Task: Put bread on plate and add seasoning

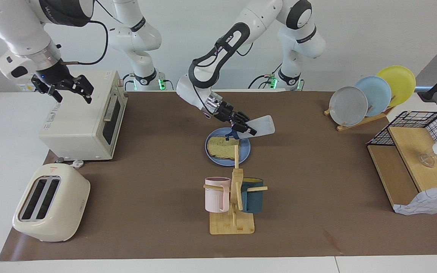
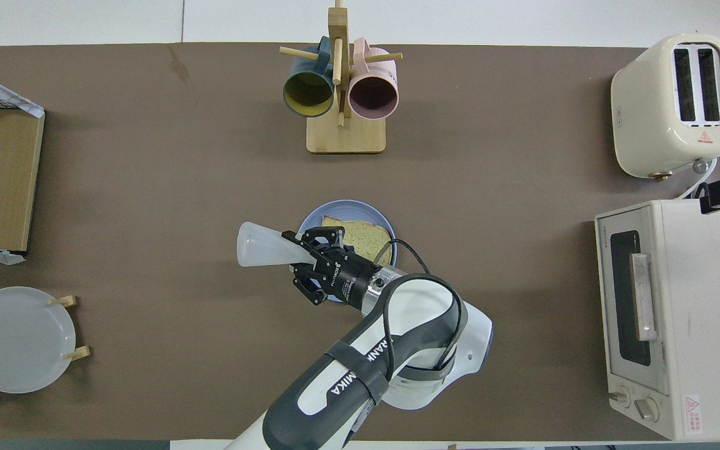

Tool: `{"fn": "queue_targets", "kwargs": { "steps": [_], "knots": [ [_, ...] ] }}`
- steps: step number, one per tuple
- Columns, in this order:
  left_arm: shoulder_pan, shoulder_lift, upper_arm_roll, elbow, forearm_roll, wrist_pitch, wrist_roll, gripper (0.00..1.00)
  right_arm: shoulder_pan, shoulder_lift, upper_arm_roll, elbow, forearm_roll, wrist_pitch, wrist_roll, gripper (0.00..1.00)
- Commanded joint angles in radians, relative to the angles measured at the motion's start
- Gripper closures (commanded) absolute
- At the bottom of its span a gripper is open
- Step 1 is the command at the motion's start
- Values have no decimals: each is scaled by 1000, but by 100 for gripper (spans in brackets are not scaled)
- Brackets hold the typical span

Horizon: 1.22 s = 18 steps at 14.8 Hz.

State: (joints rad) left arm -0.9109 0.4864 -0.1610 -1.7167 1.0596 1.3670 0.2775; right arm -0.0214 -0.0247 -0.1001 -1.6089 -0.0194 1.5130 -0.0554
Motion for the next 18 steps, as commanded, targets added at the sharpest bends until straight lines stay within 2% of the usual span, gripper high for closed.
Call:
{"fn": "queue_targets", "kwargs": {
  "steps": [1, 8, 11, 14, 18],
  "knots": [
    [1, -12, 12, -3, -7, -19, -8, 100, -9, -14, 5, -12, 16, 3, 9, 0],
    [139, 3, 14, -12, 108, 29, -6, 100, -9, -15, 5, -12, 16, 3, 9, 0],
    [168, 4, 15, -14, 132, 43, -8, 100, -9, -15, 5, -12, 16, 3, 9, 0],
    [152, 4, 12, -23, 129, 38, -6, 100, -9, -15, 5, -12, 16, 3, 9, 0],
    [74, 6, 11, -29, 93, 21, -6, 100, -9, -14, 5, -12, 16, 3, 9, 0]
  ]
}}
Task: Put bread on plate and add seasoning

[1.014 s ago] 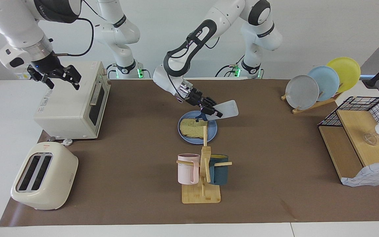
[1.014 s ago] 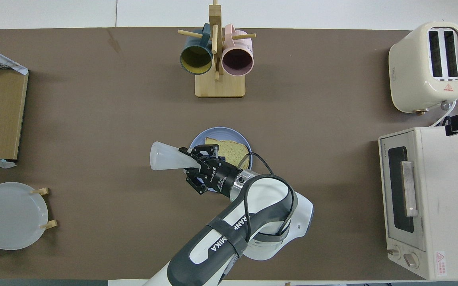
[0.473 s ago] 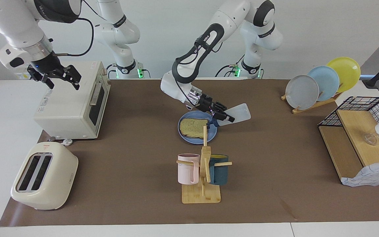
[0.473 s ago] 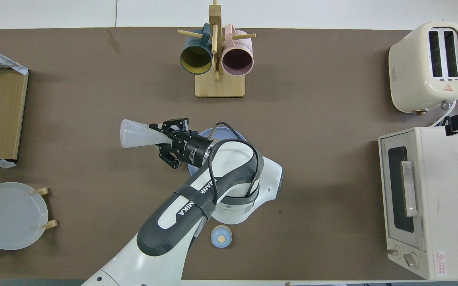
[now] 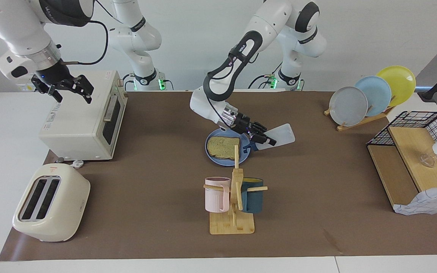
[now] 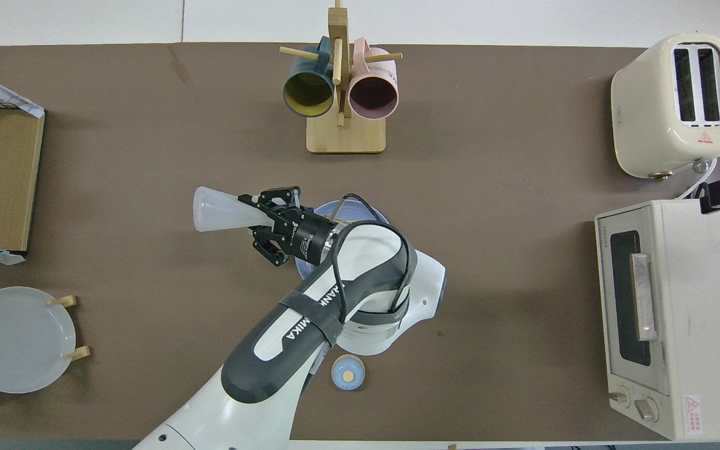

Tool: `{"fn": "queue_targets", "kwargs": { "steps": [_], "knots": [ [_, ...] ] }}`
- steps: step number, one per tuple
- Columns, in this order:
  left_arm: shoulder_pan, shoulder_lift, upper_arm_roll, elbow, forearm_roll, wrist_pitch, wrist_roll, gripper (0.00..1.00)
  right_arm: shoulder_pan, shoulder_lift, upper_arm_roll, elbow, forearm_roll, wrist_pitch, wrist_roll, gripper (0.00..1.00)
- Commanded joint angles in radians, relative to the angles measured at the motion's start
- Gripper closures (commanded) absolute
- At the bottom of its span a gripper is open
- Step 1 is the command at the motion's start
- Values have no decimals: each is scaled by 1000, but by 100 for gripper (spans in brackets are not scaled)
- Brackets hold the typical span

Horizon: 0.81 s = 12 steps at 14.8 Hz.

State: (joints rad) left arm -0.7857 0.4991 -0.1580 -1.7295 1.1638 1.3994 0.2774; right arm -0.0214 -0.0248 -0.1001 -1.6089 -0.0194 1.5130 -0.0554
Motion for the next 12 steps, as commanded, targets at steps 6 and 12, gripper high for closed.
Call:
{"fn": "queue_targets", "kwargs": {
  "steps": [6, 12],
  "knots": [
    [-144, -13, 9, -5, -82, -52, -6, 100, -9, -15, 5, -12, 16, 3, 9, 0],
    [-55, -7, 12, -5, -41, -28, -7, 100, -9, -14, 5, -12, 16, 3, 9, 0]
  ]
}}
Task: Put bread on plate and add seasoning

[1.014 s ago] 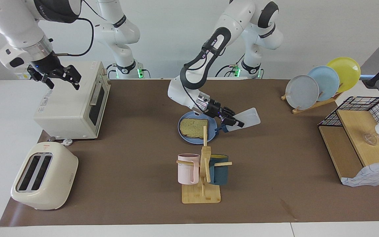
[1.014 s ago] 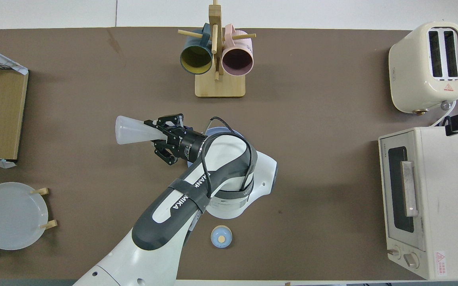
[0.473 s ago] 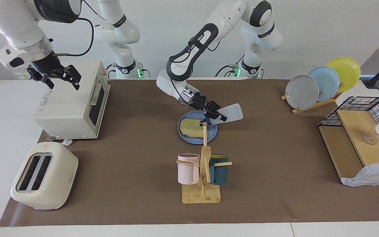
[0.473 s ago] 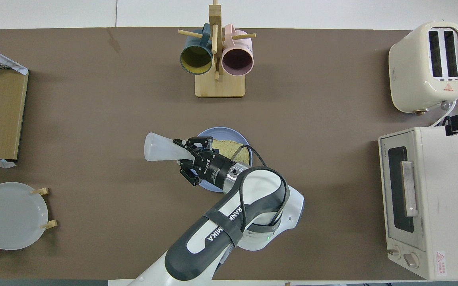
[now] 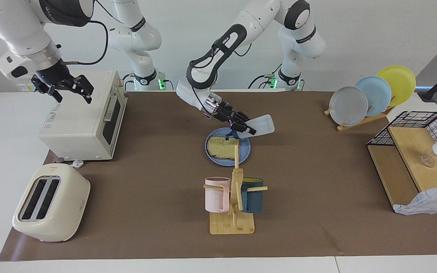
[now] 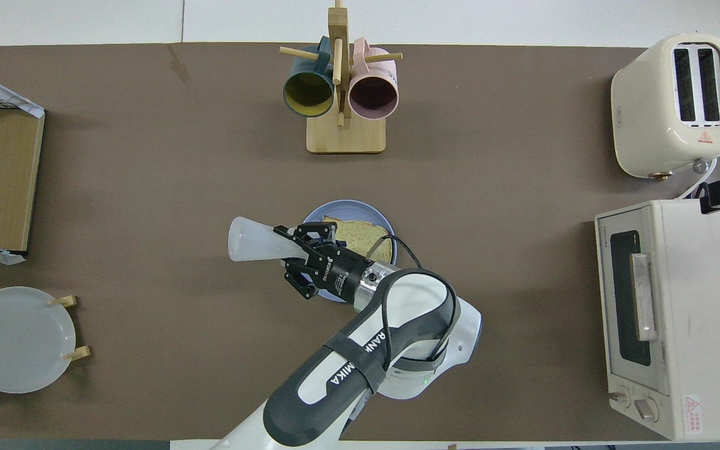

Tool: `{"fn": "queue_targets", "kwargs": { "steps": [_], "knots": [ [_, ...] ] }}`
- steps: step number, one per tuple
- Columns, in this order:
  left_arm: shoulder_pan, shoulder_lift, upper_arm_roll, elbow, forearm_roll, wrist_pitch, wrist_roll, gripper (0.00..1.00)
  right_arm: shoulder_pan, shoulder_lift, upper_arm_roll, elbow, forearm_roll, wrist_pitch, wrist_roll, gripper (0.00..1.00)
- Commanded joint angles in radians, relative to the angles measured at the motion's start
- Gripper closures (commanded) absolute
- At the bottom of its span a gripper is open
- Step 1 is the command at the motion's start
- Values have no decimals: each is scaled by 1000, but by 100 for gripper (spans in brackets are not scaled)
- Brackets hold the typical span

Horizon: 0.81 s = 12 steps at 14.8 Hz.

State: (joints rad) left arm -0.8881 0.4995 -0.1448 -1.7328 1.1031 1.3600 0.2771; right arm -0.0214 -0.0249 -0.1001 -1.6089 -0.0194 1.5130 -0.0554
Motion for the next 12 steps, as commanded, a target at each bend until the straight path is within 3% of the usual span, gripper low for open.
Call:
{"fn": "queue_targets", "kwargs": {
  "steps": [1, 6, 12],
  "knots": [
    [75, -7, -2, -2, 36, 20, -7, 100, -9, -13, 5, -12, 16, 3, 9, 0],
    [135, -4, -2, -2, 86, 47, -7, 100, -9, -13, 5, -12, 16, 3, 9, 0],
    [84, -4, -4, 1, 18, 51, -32, 100, -9, -15, 5, -12, 16, 3, 9, 0]
  ]
}}
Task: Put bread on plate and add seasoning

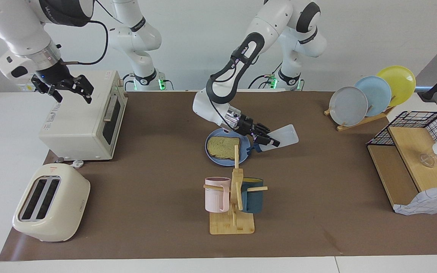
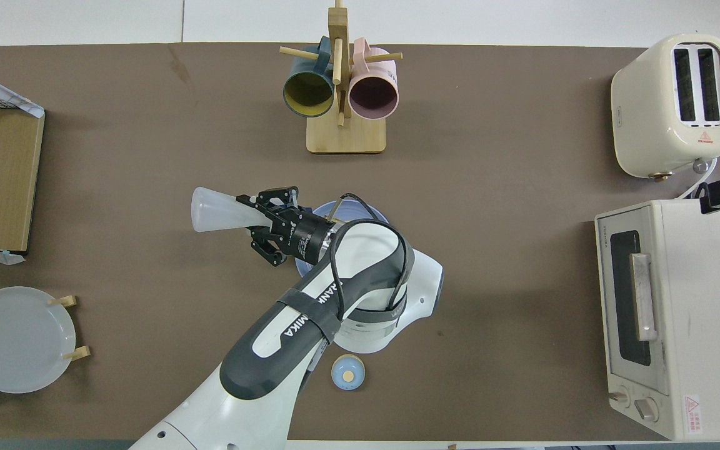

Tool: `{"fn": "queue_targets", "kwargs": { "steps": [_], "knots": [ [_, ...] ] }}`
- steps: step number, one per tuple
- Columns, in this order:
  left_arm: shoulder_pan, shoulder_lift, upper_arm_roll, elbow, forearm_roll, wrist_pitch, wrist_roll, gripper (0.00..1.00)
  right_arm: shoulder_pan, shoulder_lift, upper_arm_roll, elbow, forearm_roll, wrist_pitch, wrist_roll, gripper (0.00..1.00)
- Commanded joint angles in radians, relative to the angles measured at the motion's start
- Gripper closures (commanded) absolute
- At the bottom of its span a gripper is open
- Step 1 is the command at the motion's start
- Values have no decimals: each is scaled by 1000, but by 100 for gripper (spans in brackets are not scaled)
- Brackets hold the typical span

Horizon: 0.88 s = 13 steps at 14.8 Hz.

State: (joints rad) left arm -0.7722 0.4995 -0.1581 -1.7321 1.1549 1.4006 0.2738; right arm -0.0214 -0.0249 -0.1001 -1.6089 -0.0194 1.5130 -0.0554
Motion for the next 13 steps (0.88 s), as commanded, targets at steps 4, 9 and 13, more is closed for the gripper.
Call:
{"fn": "queue_targets", "kwargs": {
  "steps": [4, 9, 13],
  "knots": [
    [-32, -6, 8, 8, -122, 70, -175, 100, -9, -13, 5, -12, 16, 3, 9, 0],
    [-21, -79, 8, 17, -216, 141, -209, 100, -9, -13, 5, -12, 16, 3, 9, 0],
    [5, -148, 6, 13, -257, 147, -197, 100, -9, -15, 5, -12, 16, 3, 9, 0]
  ]
}}
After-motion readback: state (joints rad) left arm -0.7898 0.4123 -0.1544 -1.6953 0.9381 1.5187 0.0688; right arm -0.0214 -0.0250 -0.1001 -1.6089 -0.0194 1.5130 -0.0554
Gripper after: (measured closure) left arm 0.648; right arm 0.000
